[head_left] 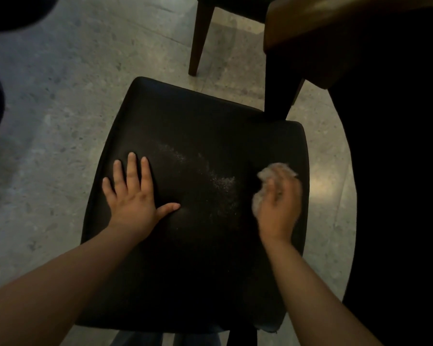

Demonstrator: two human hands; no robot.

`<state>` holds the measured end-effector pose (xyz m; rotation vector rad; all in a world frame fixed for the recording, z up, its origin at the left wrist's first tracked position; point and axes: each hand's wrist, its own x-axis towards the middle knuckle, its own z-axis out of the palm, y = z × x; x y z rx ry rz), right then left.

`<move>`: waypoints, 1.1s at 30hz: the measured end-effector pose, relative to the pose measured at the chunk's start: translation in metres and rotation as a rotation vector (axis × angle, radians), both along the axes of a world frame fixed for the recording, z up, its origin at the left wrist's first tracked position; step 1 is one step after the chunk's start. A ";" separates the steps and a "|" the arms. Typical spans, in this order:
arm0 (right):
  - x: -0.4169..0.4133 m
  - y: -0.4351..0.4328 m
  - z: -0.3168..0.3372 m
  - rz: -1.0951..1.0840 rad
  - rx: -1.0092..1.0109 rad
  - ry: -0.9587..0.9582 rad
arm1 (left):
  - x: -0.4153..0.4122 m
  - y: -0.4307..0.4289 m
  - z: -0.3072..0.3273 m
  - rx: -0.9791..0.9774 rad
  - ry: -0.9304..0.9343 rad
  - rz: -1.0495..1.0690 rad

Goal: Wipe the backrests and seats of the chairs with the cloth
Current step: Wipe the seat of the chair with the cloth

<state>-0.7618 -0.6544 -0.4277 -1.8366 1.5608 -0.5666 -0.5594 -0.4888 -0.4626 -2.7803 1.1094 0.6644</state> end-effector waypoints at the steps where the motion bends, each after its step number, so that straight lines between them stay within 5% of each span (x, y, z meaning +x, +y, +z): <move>1: -0.008 -0.015 0.000 -0.081 -0.060 0.039 | 0.000 0.000 -0.001 0.002 -0.004 0.001; 5: -0.040 -0.065 -0.014 -0.276 -0.041 0.150 | 0.000 0.000 -0.002 -0.003 -0.003 0.002; 11: -0.029 -0.045 -0.028 -0.490 0.087 -0.003 | 0.000 0.000 -0.003 0.012 0.000 0.006; 20: 0.017 0.030 0.003 -0.043 0.161 -0.140 | 0.001 -0.003 0.002 0.018 0.018 0.017; 27: -0.023 -0.068 -0.009 -0.263 0.063 0.098 | 0.000 -0.004 0.004 0.029 0.006 0.011; 33: 0.005 -0.003 -0.008 -0.158 0.172 -0.016 | -0.001 -0.004 0.005 0.025 0.009 0.014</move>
